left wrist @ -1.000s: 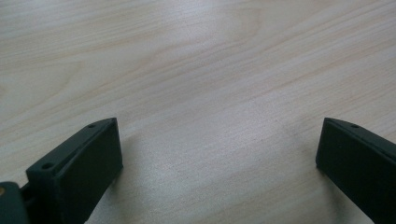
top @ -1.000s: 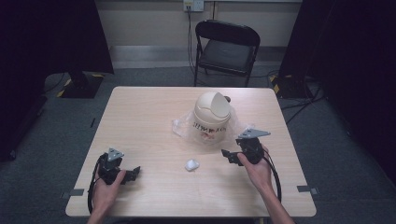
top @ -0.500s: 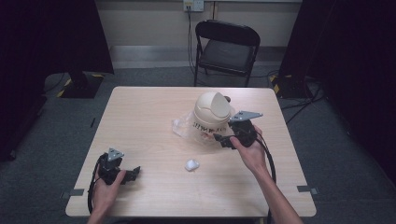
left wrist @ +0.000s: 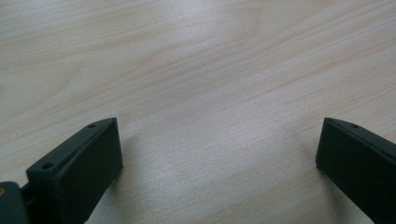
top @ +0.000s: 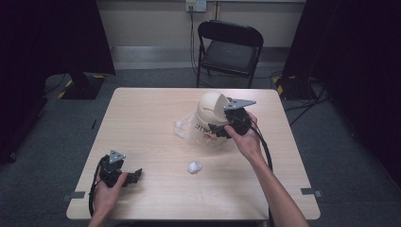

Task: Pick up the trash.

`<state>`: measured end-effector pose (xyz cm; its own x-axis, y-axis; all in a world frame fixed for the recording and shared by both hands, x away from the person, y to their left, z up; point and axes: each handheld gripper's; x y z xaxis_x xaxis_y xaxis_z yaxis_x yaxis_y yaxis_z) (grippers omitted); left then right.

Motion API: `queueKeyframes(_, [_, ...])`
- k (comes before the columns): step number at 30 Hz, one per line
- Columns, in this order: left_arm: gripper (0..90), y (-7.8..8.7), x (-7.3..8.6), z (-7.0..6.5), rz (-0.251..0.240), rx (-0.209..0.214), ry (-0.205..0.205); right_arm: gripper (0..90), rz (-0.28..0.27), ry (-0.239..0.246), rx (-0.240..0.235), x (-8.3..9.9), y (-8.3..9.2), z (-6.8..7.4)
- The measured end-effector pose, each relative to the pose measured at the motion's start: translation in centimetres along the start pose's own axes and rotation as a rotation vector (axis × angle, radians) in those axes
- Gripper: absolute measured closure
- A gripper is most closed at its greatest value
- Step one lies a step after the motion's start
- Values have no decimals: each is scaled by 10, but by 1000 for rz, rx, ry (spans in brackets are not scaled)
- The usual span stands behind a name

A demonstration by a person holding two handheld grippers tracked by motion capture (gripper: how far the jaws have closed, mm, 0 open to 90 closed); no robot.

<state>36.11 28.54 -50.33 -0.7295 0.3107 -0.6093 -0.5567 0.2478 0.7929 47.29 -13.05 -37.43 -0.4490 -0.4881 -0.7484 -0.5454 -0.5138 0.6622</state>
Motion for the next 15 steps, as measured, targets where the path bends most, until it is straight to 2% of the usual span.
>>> queueKeyframes(4, [0,0,0,0,0,0,0,136,37,-18,-20,2,-9,-4])
queueKeyframes(7, [0,0,0,0,1,-4,-3,134,22,-50,-48,2,-13,-9])
queueKeyframes(11, [0,0,0,0,1,-4,-2,135,39,-37,-37,0,-19,-9])
queueKeyframes(15, [0,1,0,0,1,-5,-3,134,65,-47,-58,-3,-27,-11])
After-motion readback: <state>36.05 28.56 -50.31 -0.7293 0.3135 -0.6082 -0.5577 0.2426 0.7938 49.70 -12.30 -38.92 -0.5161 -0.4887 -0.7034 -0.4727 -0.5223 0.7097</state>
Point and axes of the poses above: each handheld gripper's, and its own axes: y roughly backward along the jaws, x roughly out of its underside, z roughly to its left, and after that the axes turned 8 degrees about z, right-handed
